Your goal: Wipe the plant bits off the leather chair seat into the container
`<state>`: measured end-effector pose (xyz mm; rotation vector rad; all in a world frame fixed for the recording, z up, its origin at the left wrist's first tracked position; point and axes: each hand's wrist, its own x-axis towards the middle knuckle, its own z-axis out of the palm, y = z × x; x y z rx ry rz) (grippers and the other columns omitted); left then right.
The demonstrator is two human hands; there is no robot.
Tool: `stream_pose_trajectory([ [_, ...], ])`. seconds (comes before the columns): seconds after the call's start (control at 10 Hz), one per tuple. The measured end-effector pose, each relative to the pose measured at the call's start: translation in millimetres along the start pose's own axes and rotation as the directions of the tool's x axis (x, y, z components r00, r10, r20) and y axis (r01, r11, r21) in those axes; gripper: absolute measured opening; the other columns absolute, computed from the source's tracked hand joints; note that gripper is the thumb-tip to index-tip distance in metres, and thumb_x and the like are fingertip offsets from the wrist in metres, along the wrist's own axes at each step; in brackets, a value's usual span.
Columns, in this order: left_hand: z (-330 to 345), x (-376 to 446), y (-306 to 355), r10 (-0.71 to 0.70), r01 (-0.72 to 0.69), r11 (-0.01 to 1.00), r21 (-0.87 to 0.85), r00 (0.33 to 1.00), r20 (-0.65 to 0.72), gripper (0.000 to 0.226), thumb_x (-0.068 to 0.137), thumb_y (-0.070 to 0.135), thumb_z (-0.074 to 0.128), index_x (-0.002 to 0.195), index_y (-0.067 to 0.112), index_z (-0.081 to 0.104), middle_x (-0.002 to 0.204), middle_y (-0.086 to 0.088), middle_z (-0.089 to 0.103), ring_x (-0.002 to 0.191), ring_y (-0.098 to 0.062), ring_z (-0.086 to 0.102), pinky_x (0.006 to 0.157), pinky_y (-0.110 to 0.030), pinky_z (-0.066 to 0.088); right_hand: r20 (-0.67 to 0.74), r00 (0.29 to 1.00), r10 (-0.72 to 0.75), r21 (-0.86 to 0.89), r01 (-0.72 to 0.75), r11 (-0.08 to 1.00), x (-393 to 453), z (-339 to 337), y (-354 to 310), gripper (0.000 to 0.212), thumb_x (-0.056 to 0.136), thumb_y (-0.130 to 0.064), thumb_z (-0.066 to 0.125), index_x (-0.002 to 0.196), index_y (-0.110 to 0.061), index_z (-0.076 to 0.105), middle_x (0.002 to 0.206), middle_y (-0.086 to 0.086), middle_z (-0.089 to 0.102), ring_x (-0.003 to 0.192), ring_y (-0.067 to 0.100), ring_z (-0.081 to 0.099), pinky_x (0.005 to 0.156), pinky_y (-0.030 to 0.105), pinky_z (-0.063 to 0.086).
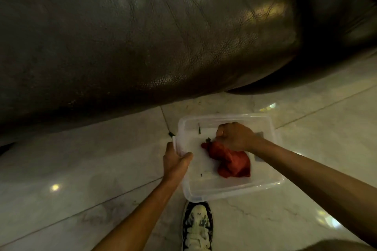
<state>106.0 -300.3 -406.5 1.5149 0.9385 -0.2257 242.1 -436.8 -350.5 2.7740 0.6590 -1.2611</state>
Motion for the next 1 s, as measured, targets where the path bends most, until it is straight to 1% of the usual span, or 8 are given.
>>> stream_pose_trajectory([
  [0.1, -12.3, 9.0, -2.7, -0.029, 0.027, 0.999, -0.03, 0.997, -0.069, 0.031, 0.072, 0.003, 0.065, 0.1, 0.004, 0.052, 0.094, -0.01, 0.061, 0.079, -0.024, 0.061, 0.065, -0.033, 0.053, 0.012, 1.0, 0.002, 0.092, -0.003, 0.996, -6.0, -0.2, -1.1, 0.051, 0.084, -0.058, 0.046, 0.109, -0.019, 0.067, 0.115, 0.004, 0.066, 0.106, 0.023, 0.06, 0.094, 0.037, 0.048],
  [0.2, -21.9, 15.2, -5.6, -0.042, 0.036, 0.998, -0.05, 0.993, -0.11, 0.032, 0.072, 0.003, 0.065, 0.103, 0.002, 0.054, 0.098, -0.015, 0.063, 0.085, -0.031, 0.063, 0.072, -0.039, 0.054, 0.033, 0.999, -0.004, 0.145, -0.001, 0.989, -9.8, -0.7, -4.5, 0.051, 0.084, -0.058, 0.047, 0.118, -0.023, 0.062, 0.12, 0.003, 0.062, 0.112, 0.024, 0.056, 0.098, 0.034, 0.044],
  [0.4, -43.2, 20.9, -9.2, -0.091, 0.065, 0.99, -0.127, 0.974, -0.21, 0.031, 0.076, 0.003, 0.063, 0.105, 0.0, 0.055, 0.096, -0.014, 0.062, 0.087, -0.033, 0.062, 0.068, -0.031, 0.048, 0.028, 0.998, -0.051, 0.048, 0.049, 0.998, -2.0, 7.9, -12.6, 0.019, 0.094, -0.037, 0.048, 0.097, -0.024, 0.061, 0.097, 0.005, 0.063, 0.096, 0.023, 0.061, 0.081, 0.033, 0.05],
  [0.6, -55.1, 23.4, -16.2, -0.04, 0.029, 0.999, -0.044, 0.963, -0.267, 0.041, 0.08, 0.011, 0.065, 0.118, 0.001, 0.052, 0.117, -0.02, 0.061, 0.095, -0.029, 0.059, 0.076, -0.029, 0.044, 0.003, 0.999, -0.045, 0.055, 0.045, 0.997, 5.5, 18.8, -26.1, 0.029, 0.096, -0.03, 0.043, 0.112, -0.014, 0.061, 0.109, 0.011, 0.065, 0.102, 0.028, 0.06, 0.077, 0.029, 0.042],
  [0.7, -54.2, 28.9, -19.8, -0.033, 0.039, 0.999, 0.02, 0.966, -0.257, 0.05, 0.084, 0.018, 0.063, 0.127, 0.002, 0.045, 0.127, -0.019, 0.057, 0.109, -0.034, 0.058, 0.079, -0.027, 0.042, -0.006, 0.999, -0.047, 0.09, 0.047, 0.995, 17.1, 29.6, -32.5, 0.025, 0.096, -0.029, 0.041, 0.108, -0.02, 0.061, 0.111, 0.008, 0.066, 0.104, 0.026, 0.059, 0.077, 0.029, 0.041],
  [0.8, -57.9, 28.5, -20.1, -0.027, 0.043, 0.997, 0.062, 0.972, -0.232, 0.061, 0.084, 0.029, 0.063, 0.134, 0.006, 0.038, 0.131, -0.018, 0.054, 0.113, -0.034, 0.056, 0.083, -0.03, 0.046, -0.006, 0.997, -0.079, 0.124, 0.079, 0.989, 20.0, 33.9, -37.9, 0.023, 0.097, -0.028, 0.04, 0.102, -0.023, 0.062, 0.11, 0.008, 0.066, 0.101, 0.024, 0.06, 0.073, 0.027, 0.038],
  [0.9, -70.1, 24.0, -13.6, 0.003, 0.037, 0.984, 0.172, 0.973, -0.229, 0.076, 0.079, 0.048, 0.06, 0.138, 0.009, 0.033, 0.137, -0.015, 0.049, 0.121, -0.033, 0.049, 0.1, -0.043, 0.044, -0.066, 0.995, -0.078, 0.219, 0.091, 0.972, 13.6, 20.7, -49.9, 0.028, 0.097, -0.03, 0.04, 0.101, -0.02, 0.066, 0.109, 0.009, 0.068, 0.096, 0.025, 0.062, 0.07, 0.023, 0.037],
  [1.0, -80.1, 12.7, -4.1, 0.03, 0.033, 0.972, 0.232, 0.965, -0.262, 0.062, 0.084, 0.04, 0.057, 0.133, 0.005, 0.04, 0.134, -0.017, 0.05, 0.121, -0.033, 0.048, 0.101, -0.042, 0.042, -0.098, 0.992, -0.08, 0.253, 0.103, 0.962, 0.6, 12.0, -55.5, 0.028, 0.096, -0.03, 0.043, 0.099, -0.018, 0.068, 0.106, 0.01, 0.07, 0.096, 0.027, 0.062, 0.069, 0.023, 0.036],
])
